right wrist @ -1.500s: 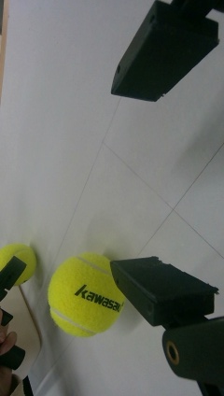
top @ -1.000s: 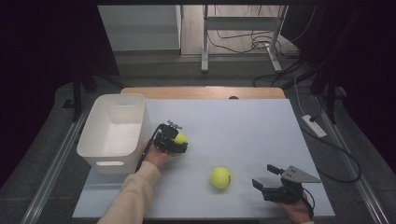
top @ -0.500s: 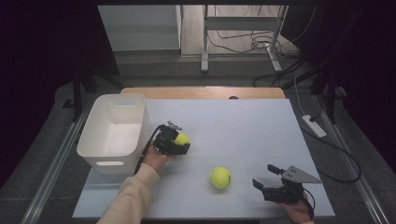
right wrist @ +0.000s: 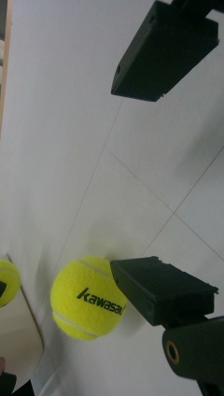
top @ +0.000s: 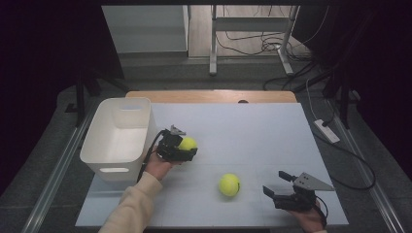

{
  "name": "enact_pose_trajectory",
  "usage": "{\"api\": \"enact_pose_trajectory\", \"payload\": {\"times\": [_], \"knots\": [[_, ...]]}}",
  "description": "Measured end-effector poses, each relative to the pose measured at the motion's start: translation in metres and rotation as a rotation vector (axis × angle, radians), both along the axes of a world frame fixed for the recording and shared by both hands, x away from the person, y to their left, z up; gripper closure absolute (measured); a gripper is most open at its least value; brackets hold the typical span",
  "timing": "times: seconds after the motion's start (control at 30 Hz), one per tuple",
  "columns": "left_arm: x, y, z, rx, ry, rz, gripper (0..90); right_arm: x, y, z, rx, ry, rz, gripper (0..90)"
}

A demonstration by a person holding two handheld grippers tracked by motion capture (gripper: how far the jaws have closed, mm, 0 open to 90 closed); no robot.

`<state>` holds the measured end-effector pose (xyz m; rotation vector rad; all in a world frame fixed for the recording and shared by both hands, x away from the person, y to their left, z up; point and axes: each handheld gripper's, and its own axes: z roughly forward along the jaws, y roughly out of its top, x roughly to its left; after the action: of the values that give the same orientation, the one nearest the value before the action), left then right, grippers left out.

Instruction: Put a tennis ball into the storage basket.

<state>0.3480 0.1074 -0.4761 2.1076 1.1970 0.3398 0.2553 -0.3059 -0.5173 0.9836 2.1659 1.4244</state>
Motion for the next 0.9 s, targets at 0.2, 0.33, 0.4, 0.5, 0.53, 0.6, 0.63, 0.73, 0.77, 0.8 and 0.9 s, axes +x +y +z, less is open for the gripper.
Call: {"api": "enact_pose_trajectory", "payload": {"times": [0.2,0.33,0.4,0.5,0.53,0.6,0.63,0.73,0.77,0.8,0.9], "knots": [[-0.004,0.000,0.004,-0.017,-0.019,-0.009,26.6,0.000,0.000,0.000,0.000,-0.002,0.000,13.7],[-0.008,0.000,0.008,-0.024,-0.040,-0.018,26.6,0.000,-0.001,0.001,-0.002,-0.003,-0.001,13.6],[-0.010,0.000,0.010,-0.037,-0.052,-0.026,26.6,0.000,0.000,0.001,-0.001,-0.005,-0.001,13.7],[-0.012,0.000,0.013,-0.042,-0.063,-0.030,26.6,0.000,0.000,0.001,0.000,-0.006,0.000,13.7],[-0.013,0.000,0.014,-0.044,-0.067,-0.032,26.6,0.000,0.000,0.001,0.000,-0.006,0.000,13.6],[-0.014,-0.001,0.017,-0.049,-0.080,-0.038,26.6,0.000,0.000,0.001,0.000,-0.006,0.001,13.7],[-0.015,-0.001,0.018,-0.052,-0.085,-0.038,26.6,-0.001,0.000,0.001,0.000,-0.006,0.001,13.7],[-0.018,0.000,0.022,-0.066,-0.096,-0.041,26.6,-0.001,0.000,0.001,0.000,-0.007,0.000,13.7],[-0.018,0.000,0.022,-0.066,-0.096,-0.041,26.6,-0.001,0.000,0.001,0.001,-0.008,0.000,13.7],[-0.018,0.000,0.023,-0.067,-0.098,-0.041,26.6,-0.001,0.000,0.001,0.001,-0.007,-0.001,13.6],[-0.020,0.001,0.026,-0.080,-0.114,-0.052,26.6,0.000,0.000,0.001,0.001,-0.007,-0.001,13.7]]}}
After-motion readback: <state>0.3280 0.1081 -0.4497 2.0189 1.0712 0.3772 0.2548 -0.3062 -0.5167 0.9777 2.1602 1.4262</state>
